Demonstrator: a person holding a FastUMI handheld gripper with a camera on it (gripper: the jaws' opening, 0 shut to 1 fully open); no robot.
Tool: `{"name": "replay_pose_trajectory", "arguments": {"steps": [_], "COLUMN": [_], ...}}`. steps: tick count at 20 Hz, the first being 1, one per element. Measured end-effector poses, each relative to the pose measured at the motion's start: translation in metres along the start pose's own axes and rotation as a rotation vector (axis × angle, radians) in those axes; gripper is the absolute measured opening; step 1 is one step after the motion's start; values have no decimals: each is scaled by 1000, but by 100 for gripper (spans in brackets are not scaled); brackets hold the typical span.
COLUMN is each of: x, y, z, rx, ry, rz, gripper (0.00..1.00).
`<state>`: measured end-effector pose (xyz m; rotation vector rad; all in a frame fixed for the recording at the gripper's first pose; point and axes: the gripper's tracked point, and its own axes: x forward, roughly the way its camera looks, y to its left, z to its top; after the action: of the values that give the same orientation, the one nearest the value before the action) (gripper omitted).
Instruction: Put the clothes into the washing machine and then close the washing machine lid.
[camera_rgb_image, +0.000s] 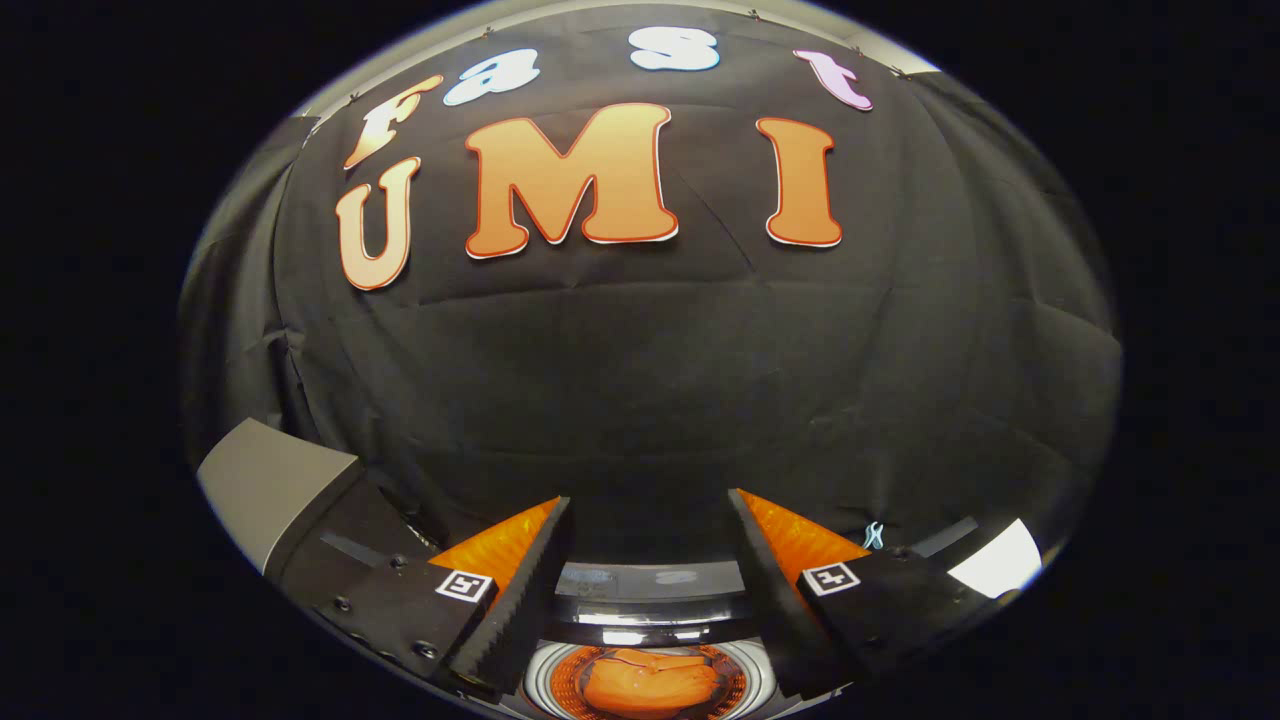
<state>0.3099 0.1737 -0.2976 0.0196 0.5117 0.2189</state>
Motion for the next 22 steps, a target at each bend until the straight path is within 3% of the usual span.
{"name": "replay_pose_trajectory", "arguments": {"steps": [22], "x": [-69], "y": [0], "z": [-91], "rx": [-2], "ry": [98], "rz": [-24], "gripper": [98]}}
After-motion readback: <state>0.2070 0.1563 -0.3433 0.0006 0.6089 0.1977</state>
